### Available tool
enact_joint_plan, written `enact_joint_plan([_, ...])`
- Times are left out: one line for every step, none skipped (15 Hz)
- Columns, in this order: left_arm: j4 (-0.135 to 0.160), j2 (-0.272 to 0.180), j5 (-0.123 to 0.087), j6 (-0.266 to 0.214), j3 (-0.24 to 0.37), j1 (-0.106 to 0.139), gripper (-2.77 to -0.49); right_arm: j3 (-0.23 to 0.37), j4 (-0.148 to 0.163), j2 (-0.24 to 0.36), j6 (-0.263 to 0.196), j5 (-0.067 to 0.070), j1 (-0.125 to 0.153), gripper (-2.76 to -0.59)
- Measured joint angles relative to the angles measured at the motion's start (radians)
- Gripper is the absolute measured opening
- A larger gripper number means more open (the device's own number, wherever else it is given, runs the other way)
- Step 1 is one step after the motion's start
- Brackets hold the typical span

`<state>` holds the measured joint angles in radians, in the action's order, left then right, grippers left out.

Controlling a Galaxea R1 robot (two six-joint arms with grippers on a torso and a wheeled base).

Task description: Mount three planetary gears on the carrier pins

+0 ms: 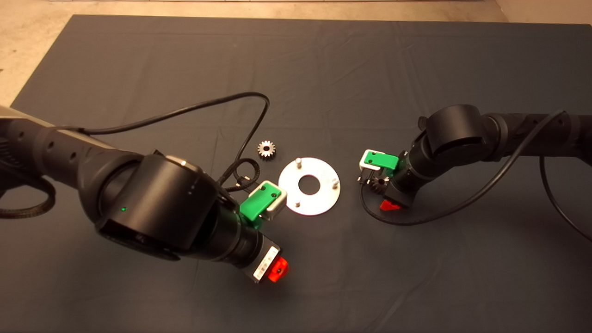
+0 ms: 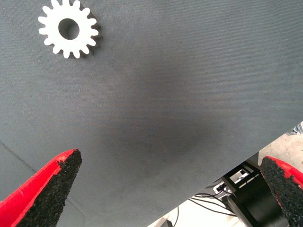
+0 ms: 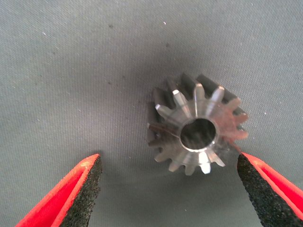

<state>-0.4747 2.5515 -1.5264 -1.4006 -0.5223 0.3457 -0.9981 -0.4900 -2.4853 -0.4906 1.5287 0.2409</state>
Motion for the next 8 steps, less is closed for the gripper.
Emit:
enact_joint_plan([0.000,0.000,0.000,0.000,0.000,0.000,-0.51,0.000,0.000,0.000,0.000,0.001,0.000,-1.25])
enact_joint_plan([0.000,0.000,0.000,0.000,0.000,0.000,-0.51,0.000,0.000,-0.002,0.000,0.001,0.000,-1.25])
enact_joint_plan([0.000,0.000,0.000,0.000,0.000,0.000,-0.51,0.000,0.000,-0.007,0.000,0.001,0.000,-1.25])
enact_joint_plan([0.000,0.000,0.000,0.000,0.000,0.000,-0.51,-0.001,0.000,-0.011,0.000,0.001,0.000,-1.25])
enact_joint_plan([0.000,0.001,0.000,0.000,0.000,0.000,-0.51,-0.003,0.000,-0.014,0.000,0.000,0.000,-1.25])
enact_joint_plan([0.000,0.000,0.000,0.000,0.000,0.000,-0.51,-0.008,-0.001,-0.016,0.000,0.000,0.000,-1.25])
enact_joint_plan([0.000,0.001,0.000,0.000,0.000,0.000,-0.51,-0.012,-0.001,-0.017,0.000,0.000,0.000,-1.25])
enact_joint_plan([0.000,0.001,0.000,0.000,0.000,0.000,-0.51,-0.021,-0.004,-0.019,0.000,0.000,0.000,-1.25])
